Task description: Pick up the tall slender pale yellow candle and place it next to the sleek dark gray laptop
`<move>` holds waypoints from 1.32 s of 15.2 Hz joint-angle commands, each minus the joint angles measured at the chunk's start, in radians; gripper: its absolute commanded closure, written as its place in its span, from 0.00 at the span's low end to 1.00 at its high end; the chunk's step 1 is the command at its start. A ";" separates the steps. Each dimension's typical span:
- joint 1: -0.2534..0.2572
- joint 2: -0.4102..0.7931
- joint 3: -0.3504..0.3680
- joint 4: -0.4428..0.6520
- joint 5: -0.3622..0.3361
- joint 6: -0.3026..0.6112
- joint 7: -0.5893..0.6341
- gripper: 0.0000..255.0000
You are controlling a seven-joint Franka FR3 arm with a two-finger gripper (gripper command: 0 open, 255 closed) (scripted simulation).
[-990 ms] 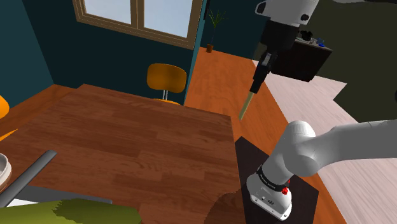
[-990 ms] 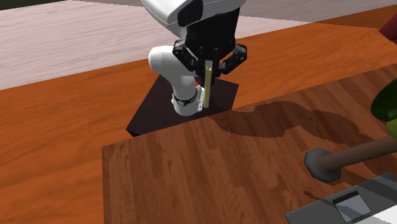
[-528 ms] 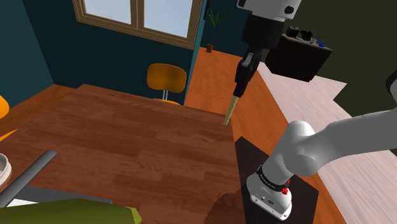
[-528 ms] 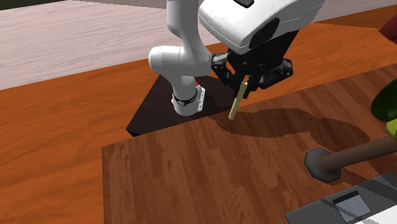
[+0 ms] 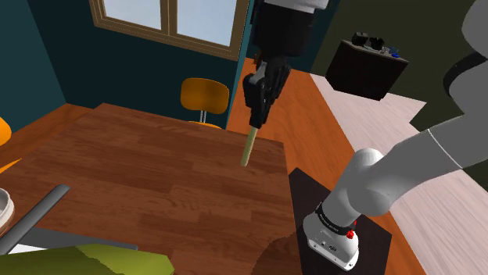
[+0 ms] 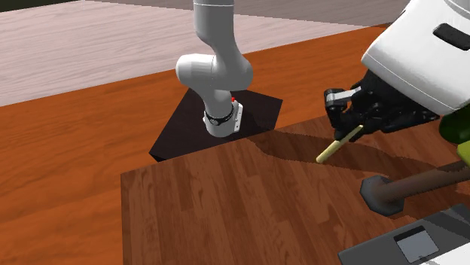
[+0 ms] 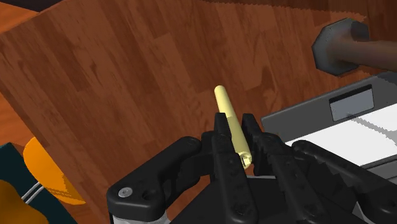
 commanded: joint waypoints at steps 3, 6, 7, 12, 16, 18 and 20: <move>-0.007 0.170 0.124 0.149 -0.054 0.020 0.127 1.00; 0.008 0.326 0.221 0.283 -0.141 0.017 0.238 1.00; 0.023 0.386 0.253 0.335 -0.182 0.012 0.279 1.00; 0.234 0.732 0.334 0.678 -0.450 -0.088 0.471 1.00; 0.418 0.901 0.298 0.915 -0.579 -0.172 0.511 1.00; 0.364 0.863 0.310 0.817 -0.547 -0.115 0.511 1.00; 0.323 0.833 0.320 0.738 -0.522 -0.065 0.508 1.00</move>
